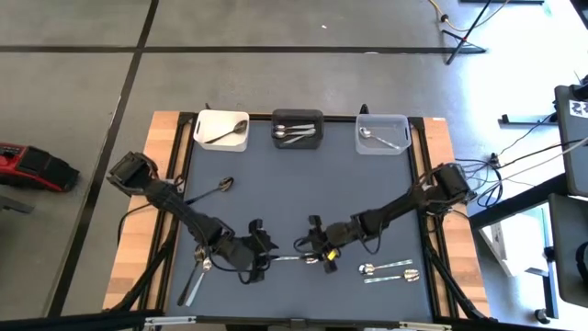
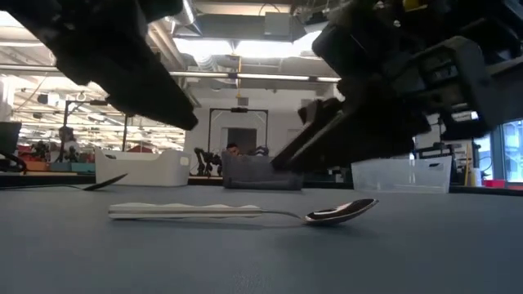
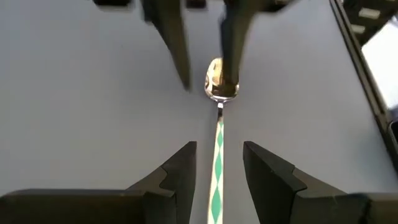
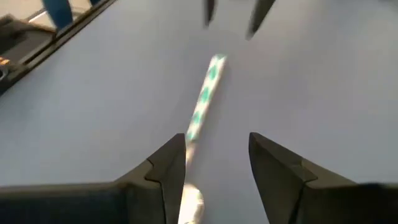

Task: Sort silverware by color (type)
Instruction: Put the bottom middle white and blue patterned spoon into the transparent bin

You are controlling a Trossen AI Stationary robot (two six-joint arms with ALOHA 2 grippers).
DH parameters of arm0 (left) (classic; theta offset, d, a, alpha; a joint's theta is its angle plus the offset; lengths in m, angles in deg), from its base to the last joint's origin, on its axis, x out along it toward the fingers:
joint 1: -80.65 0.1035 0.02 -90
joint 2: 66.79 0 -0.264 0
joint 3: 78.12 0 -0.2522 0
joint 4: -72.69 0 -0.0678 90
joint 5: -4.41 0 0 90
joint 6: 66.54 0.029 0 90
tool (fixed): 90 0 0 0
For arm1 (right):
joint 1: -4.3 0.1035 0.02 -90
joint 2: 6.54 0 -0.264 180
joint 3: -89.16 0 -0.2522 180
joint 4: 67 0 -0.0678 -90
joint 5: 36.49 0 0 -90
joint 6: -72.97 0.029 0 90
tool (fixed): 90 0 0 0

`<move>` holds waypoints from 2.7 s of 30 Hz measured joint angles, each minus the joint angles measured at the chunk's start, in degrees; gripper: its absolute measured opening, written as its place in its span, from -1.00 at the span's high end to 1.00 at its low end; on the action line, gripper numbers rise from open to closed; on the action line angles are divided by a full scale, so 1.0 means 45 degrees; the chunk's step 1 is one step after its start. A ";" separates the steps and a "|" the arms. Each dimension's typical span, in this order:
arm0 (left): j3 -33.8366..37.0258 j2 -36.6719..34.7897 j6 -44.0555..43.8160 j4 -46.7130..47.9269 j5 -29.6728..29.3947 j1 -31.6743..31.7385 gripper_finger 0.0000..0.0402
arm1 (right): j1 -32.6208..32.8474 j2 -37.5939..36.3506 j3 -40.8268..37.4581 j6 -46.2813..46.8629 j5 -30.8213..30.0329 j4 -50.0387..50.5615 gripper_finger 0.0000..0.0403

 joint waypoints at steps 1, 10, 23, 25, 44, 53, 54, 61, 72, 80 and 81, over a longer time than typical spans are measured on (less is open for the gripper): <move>0.0000 0.0000 -0.0213 -0.0038 -0.0231 -0.0134 0.37 | 0.0129 0.0248 0.0192 0.0072 -0.0031 -0.0091 0.19; 0.0005 0.0000 -0.0895 -0.0235 -0.1724 -0.1319 0.37 | 0.0664 0.1727 0.1580 0.0744 -0.1346 -0.0106 0.19; 0.0010 0.0000 -0.0973 -0.0312 -0.2075 -0.1467 0.37 | 0.0664 0.2359 0.1714 0.1492 -0.1653 -0.0256 0.19; 0.0010 0.0000 -0.0944 -0.0318 -0.2062 -0.1447 0.37 | 0.0591 0.2507 0.1729 0.1481 -0.1774 -0.0405 0.21; 0.0024 0.0000 0.0426 -0.0464 -0.1993 -0.1393 0.37 | 0.0557 0.0200 0.0986 -0.0217 -0.2323 0.1831 0.98; 0.0019 -0.0340 0.2184 -0.0532 -0.1061 -0.0611 0.37 | -0.0690 -0.4929 -0.3187 -0.0310 -0.3748 0.1622 0.98; 0.0019 -0.0356 0.2325 -0.0555 -0.0903 -0.0441 0.37 | -0.0994 -0.5593 -0.3657 -0.0310 -0.3801 0.1712 0.98; 0.0019 -0.0364 0.4153 -0.0969 0.0829 0.0683 0.37 | -0.4345 -1.0162 -0.5518 -0.0977 -0.3992 0.3934 0.98; 0.0049 -0.0364 0.6673 -0.0941 0.2534 0.1992 0.37 | -1.0328 -1.2881 -0.5657 -0.2755 -0.3572 0.6856 0.99; 0.0058 -0.0442 0.7449 -0.0536 0.3817 0.2967 0.37 | -1.4107 -1.2870 -0.5657 -0.4220 -0.2887 0.6817 0.99; 0.0058 -0.0442 0.7534 -0.0536 0.3817 0.3013 0.37 | -1.4563 -1.2801 -0.5657 -0.4220 -0.2704 0.6798 0.99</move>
